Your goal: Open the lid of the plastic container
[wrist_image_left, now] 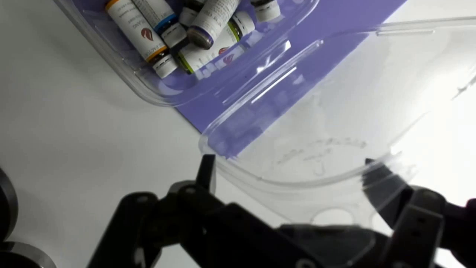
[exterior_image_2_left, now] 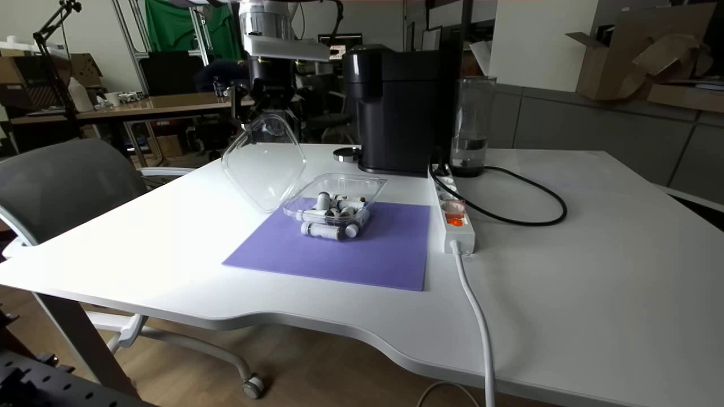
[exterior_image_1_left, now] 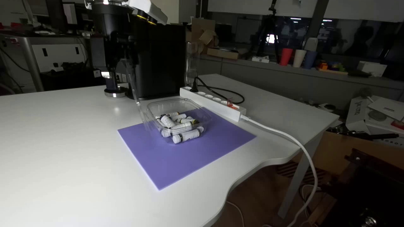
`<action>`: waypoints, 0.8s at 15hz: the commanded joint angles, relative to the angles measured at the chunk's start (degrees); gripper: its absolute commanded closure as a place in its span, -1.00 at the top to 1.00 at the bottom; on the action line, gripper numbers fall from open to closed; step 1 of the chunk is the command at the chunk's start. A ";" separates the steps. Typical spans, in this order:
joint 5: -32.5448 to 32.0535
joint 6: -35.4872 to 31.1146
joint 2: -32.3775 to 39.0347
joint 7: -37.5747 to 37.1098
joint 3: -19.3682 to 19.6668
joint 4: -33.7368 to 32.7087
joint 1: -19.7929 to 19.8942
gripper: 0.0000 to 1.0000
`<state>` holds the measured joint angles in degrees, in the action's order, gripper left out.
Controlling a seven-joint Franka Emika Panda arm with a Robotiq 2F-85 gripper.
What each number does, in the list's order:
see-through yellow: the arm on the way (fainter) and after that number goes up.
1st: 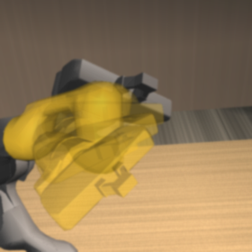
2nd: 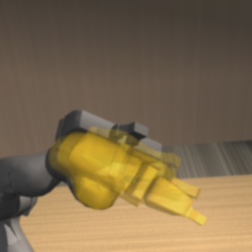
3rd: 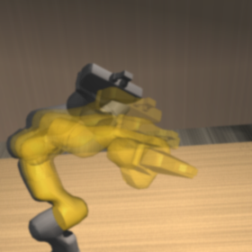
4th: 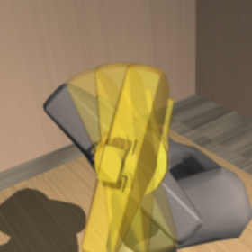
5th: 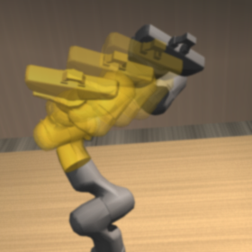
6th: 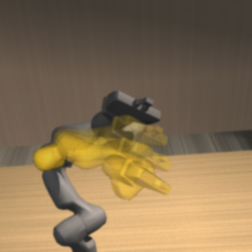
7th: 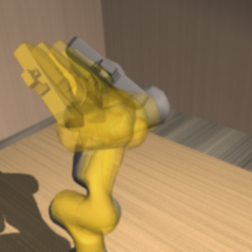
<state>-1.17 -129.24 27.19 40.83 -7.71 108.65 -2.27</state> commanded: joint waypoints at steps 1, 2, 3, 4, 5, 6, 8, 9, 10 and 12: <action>-1.67 -0.69 -3.37 -5.85 -0.03 2.75 -1.43 1.00; -2.20 -1.19 -3.65 -6.45 -0.10 2.83 -1.85 1.00; -3.40 -1.49 -4.19 -7.03 -0.17 3.04 -2.60 1.00; -4.91 -1.80 -4.93 -7.87 -0.24 3.47 -3.45 1.00; -5.96 -1.05 -5.71 -8.71 -0.59 3.68 -4.28 1.00; -6.92 0.13 -5.96 -9.06 -0.96 3.30 -4.88 1.00; -9.07 -0.85 -7.08 -9.46 -1.82 3.62 -6.19 1.00; -10.33 -2.08 -7.92 -9.88 -2.09 4.16 -6.86 1.00; -11.36 -2.85 -8.62 -10.41 -2.30 4.50 -7.40 1.00; -11.38 -3.50 -8.56 -10.82 -2.39 3.92 -7.09 1.00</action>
<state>-10.92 -131.17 21.05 32.46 -10.10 110.63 -9.64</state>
